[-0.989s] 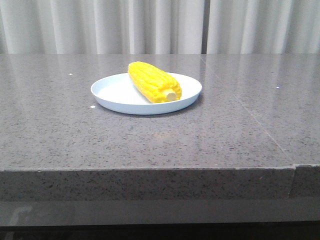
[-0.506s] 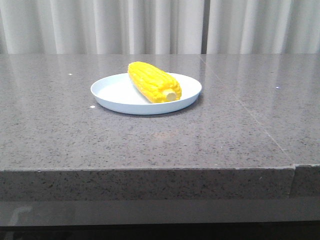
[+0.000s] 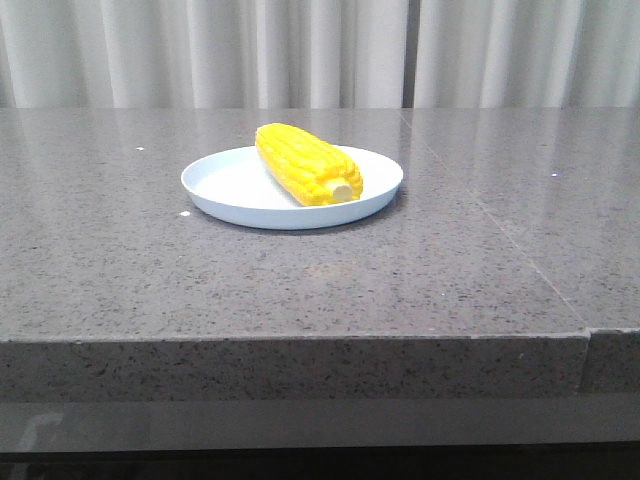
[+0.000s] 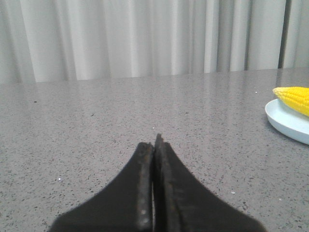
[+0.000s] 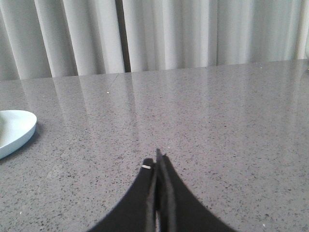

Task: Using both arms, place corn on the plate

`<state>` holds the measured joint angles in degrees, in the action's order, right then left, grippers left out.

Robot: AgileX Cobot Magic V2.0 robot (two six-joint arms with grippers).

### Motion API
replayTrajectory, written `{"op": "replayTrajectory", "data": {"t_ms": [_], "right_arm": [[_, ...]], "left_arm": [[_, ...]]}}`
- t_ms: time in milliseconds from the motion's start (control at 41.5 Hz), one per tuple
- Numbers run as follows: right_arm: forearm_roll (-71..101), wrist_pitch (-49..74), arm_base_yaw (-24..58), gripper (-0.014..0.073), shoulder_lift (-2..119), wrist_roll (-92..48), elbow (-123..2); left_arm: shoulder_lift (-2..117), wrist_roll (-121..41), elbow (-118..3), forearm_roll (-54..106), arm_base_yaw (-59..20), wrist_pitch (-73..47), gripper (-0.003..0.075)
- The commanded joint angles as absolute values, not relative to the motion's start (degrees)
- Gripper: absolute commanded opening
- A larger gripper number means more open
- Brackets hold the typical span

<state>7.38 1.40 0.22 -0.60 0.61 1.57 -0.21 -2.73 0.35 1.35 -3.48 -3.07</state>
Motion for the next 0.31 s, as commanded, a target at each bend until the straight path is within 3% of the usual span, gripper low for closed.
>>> {"op": "replayTrajectory", "data": {"t_ms": [0, 289], "right_arm": [[7.23, -3.86, 0.18, -0.0068, -1.33, 0.00, 0.61], [7.23, -3.84, 0.18, -0.0068, -1.33, 0.00, 0.61]], "left_arm": [[-1.41, -2.14, 0.50, 1.81, -2.27, 1.57, -0.0020], [-1.28, -2.14, 0.50, 1.81, -1.11, 1.57, -0.0020]]}}
